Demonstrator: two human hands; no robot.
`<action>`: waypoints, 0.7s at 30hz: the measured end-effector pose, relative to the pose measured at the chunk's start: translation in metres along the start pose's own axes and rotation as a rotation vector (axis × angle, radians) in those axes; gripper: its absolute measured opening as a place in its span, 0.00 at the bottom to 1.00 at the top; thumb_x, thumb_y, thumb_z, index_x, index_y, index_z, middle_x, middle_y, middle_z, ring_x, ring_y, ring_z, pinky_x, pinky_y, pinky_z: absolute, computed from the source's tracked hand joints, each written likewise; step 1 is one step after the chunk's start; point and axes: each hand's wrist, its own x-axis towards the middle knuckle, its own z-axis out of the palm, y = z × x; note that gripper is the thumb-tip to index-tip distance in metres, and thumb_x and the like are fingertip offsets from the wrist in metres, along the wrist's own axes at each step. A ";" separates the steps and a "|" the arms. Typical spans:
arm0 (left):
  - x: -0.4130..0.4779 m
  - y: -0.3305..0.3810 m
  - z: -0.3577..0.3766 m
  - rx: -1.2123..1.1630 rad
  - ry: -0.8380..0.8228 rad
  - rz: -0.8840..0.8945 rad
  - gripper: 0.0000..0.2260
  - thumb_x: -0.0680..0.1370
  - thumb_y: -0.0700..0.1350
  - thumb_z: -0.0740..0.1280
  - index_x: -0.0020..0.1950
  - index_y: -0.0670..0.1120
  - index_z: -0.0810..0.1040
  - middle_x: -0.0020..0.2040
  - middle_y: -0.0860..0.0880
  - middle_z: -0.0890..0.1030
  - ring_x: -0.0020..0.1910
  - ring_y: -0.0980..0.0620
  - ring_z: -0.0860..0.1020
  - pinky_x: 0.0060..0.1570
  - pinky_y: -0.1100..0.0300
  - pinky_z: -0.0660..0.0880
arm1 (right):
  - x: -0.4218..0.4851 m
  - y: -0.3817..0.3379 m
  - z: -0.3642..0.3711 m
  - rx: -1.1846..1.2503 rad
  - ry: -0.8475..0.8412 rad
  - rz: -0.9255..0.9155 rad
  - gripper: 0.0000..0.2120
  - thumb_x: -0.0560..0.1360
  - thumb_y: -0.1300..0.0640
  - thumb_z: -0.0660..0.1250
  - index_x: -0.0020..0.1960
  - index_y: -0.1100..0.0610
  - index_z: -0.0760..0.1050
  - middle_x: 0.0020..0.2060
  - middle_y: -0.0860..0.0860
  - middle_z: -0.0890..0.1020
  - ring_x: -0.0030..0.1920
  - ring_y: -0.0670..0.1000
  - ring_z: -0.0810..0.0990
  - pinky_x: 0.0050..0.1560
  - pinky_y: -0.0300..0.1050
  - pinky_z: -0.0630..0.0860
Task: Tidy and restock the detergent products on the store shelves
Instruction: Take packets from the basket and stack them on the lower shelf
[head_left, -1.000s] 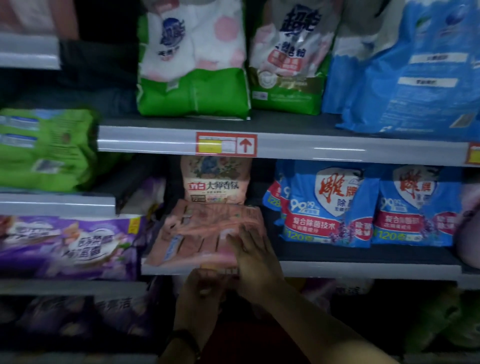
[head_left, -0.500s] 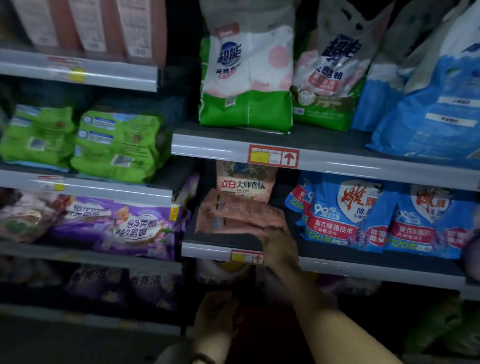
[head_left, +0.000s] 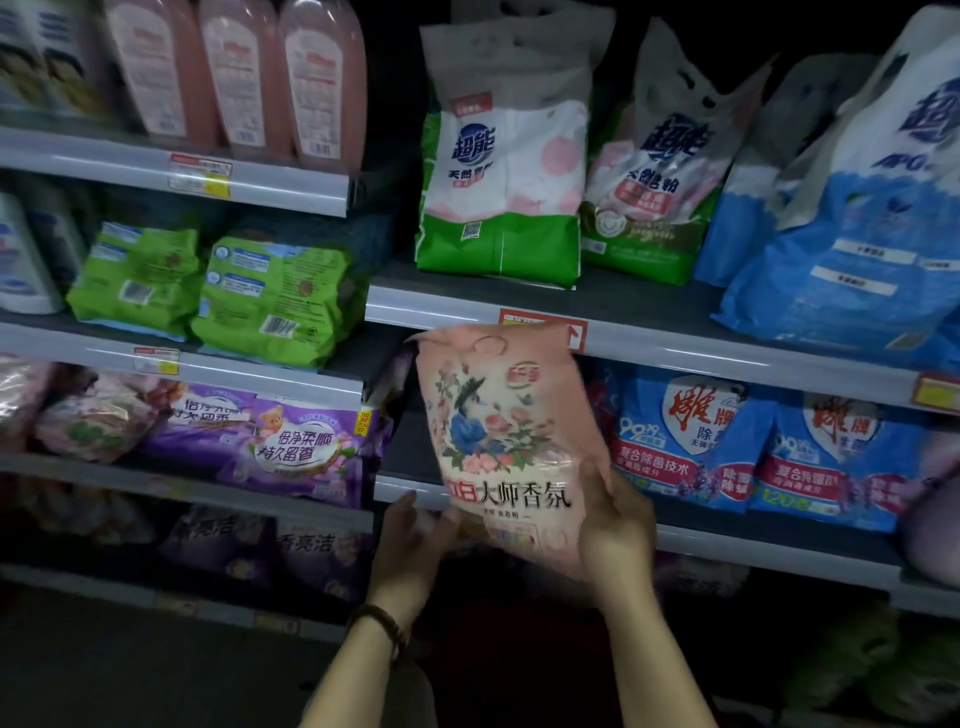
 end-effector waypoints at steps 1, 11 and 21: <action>0.003 0.001 -0.002 -0.001 -0.013 0.021 0.43 0.62 0.66 0.78 0.73 0.51 0.71 0.68 0.51 0.77 0.66 0.51 0.78 0.69 0.50 0.73 | -0.003 -0.003 -0.005 0.089 -0.027 0.065 0.13 0.84 0.50 0.66 0.51 0.57 0.84 0.45 0.52 0.89 0.49 0.54 0.88 0.54 0.53 0.82; 0.027 -0.017 -0.004 -0.157 -0.129 0.013 0.13 0.80 0.42 0.71 0.64 0.44 0.82 0.56 0.39 0.87 0.54 0.37 0.86 0.55 0.35 0.82 | -0.004 0.037 -0.013 0.072 0.002 0.411 0.13 0.80 0.47 0.69 0.44 0.54 0.86 0.37 0.46 0.89 0.45 0.55 0.87 0.56 0.53 0.83; 0.105 -0.013 0.024 -0.049 0.020 -0.029 0.13 0.76 0.49 0.76 0.57 0.47 0.81 0.49 0.46 0.88 0.48 0.44 0.88 0.46 0.45 0.85 | 0.028 0.070 0.006 -0.176 -0.236 0.328 0.28 0.63 0.56 0.81 0.62 0.44 0.81 0.51 0.42 0.89 0.52 0.45 0.88 0.55 0.50 0.84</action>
